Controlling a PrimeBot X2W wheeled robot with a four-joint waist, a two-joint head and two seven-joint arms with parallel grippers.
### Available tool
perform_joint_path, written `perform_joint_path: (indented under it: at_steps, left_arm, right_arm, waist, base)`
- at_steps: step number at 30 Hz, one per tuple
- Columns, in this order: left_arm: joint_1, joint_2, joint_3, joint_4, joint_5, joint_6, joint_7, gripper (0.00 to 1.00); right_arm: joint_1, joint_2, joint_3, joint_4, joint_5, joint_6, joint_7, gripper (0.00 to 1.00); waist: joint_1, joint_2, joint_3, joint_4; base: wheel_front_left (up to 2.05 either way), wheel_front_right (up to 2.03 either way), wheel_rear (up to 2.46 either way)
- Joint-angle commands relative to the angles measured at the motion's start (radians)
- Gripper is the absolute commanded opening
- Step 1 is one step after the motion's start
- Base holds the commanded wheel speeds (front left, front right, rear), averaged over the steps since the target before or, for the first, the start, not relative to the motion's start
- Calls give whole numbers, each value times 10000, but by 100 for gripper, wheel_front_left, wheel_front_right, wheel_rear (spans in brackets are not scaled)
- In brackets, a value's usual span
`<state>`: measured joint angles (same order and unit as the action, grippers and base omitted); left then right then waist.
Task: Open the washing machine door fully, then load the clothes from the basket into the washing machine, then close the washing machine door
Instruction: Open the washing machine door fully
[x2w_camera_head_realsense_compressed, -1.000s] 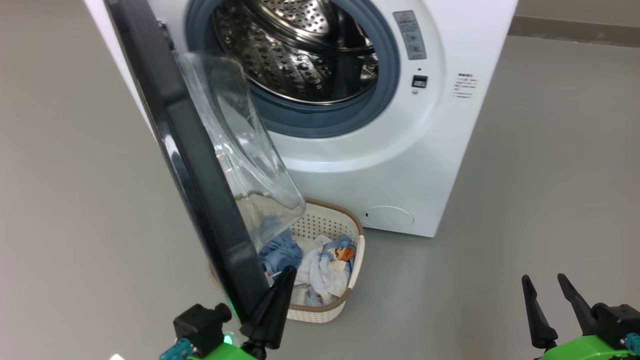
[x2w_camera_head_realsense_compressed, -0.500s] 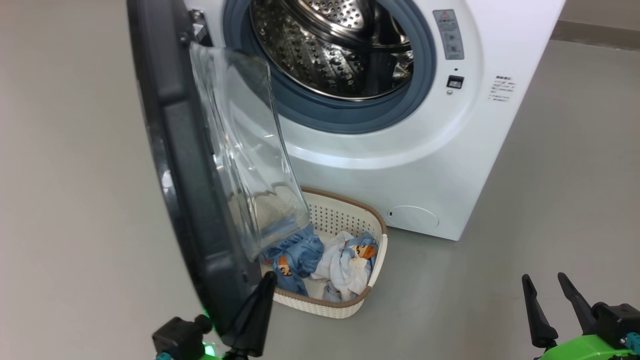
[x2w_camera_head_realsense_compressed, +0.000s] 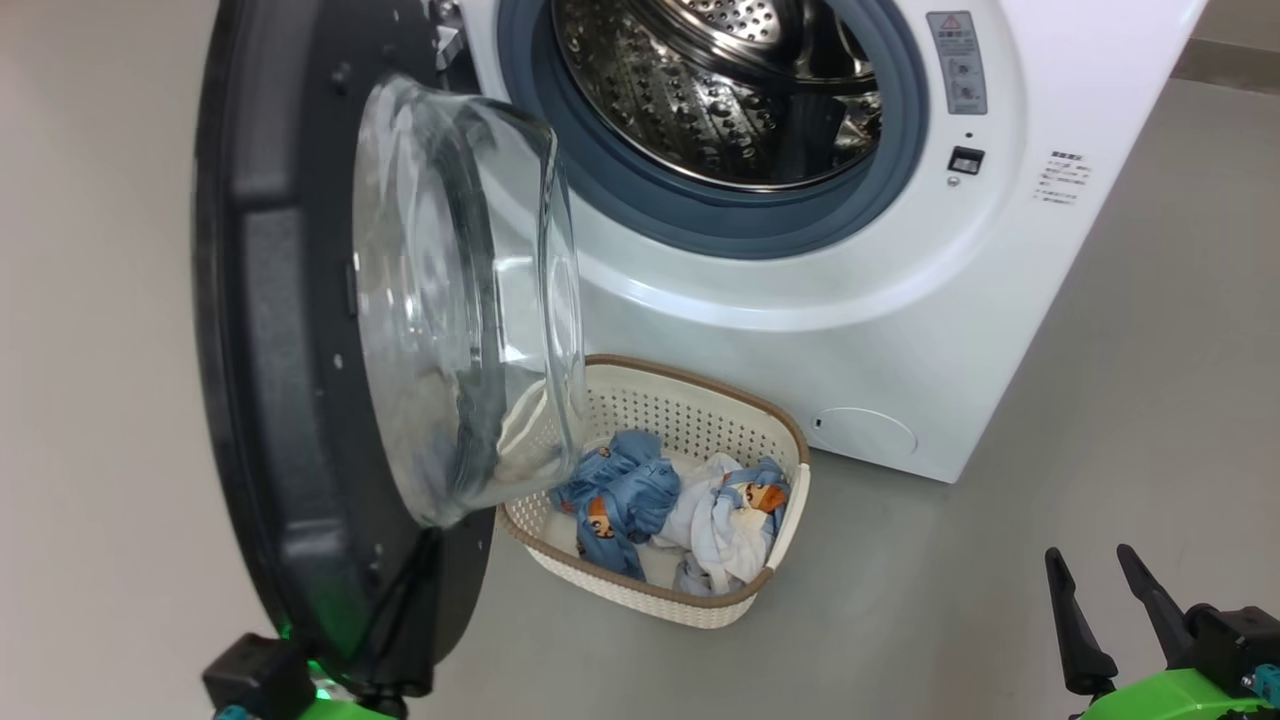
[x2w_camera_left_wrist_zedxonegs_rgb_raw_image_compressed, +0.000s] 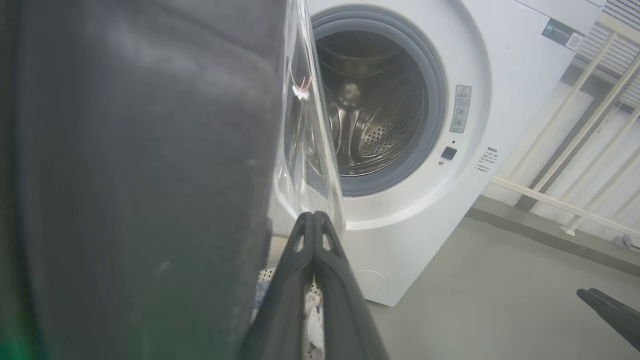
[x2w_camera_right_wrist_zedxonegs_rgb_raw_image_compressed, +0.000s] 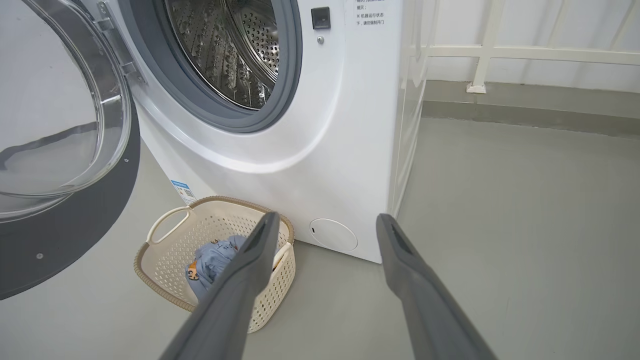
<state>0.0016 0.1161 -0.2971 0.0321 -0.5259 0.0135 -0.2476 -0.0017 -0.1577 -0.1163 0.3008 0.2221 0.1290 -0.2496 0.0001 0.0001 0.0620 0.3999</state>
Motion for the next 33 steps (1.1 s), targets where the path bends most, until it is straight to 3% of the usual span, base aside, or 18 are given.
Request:
perform_joint_path:
  at_steps: [1,18,33]
  left_arm:
    - [-144,264,549,-285,-60,139,-84,0]
    - [-369,858,2424,-90,-376,975,-122,0]
    - [-1575,1278,4343,1354,-109,911,-139,0]
  right_arm:
    - [-293,-209,211,-271,3,17,-122,100]
    - [-365,-288,235,-336,23,17,-122,100]
    - [-598,-423,411,-354,96,17,-122,100]
  waist:
    - [0,-1,44,67]
    - [0,-1,266,237]
    - [0,-1,767,79]
  base:
    - [0,0,0]
    - [0,0,0]
    - [0,0,0]
